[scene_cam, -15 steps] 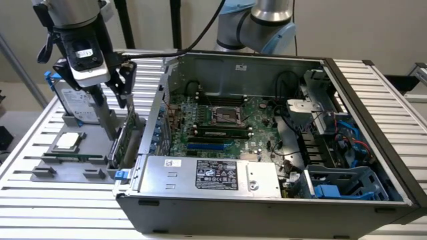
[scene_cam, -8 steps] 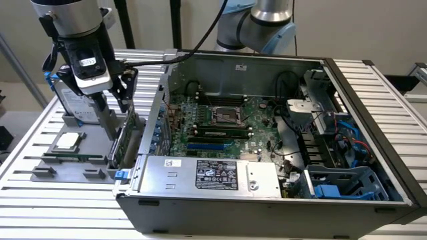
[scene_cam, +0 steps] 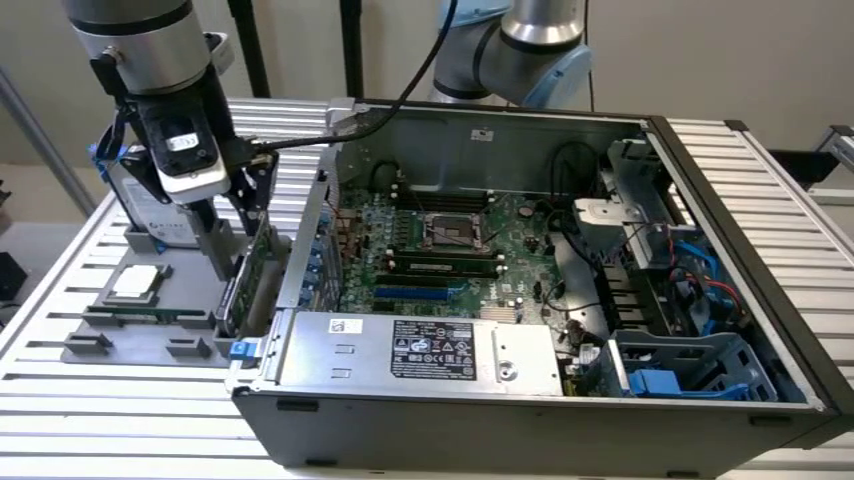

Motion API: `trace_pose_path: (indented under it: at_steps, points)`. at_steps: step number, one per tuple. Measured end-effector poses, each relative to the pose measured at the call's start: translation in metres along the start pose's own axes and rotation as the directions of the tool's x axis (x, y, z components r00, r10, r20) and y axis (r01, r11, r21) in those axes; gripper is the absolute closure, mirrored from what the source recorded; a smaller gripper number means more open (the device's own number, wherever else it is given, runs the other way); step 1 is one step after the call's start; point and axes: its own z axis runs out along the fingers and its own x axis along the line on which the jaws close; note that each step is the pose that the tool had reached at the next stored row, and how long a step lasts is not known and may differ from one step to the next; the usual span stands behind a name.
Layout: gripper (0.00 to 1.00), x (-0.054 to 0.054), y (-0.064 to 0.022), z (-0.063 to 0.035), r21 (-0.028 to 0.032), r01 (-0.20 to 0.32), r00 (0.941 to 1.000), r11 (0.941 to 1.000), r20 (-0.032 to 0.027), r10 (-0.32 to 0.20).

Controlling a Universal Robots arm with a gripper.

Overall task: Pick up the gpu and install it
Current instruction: 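Pick up the gpu and move the gpu toward the slot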

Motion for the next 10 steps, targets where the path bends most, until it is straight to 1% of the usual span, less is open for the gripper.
trace_pose_path:
  at_steps: [10]
  points:
    - [0.0, 0.001, -0.0012, 0.0181, 0.0, 0.0, 1.0, 1.0, 0.0, 0.0]
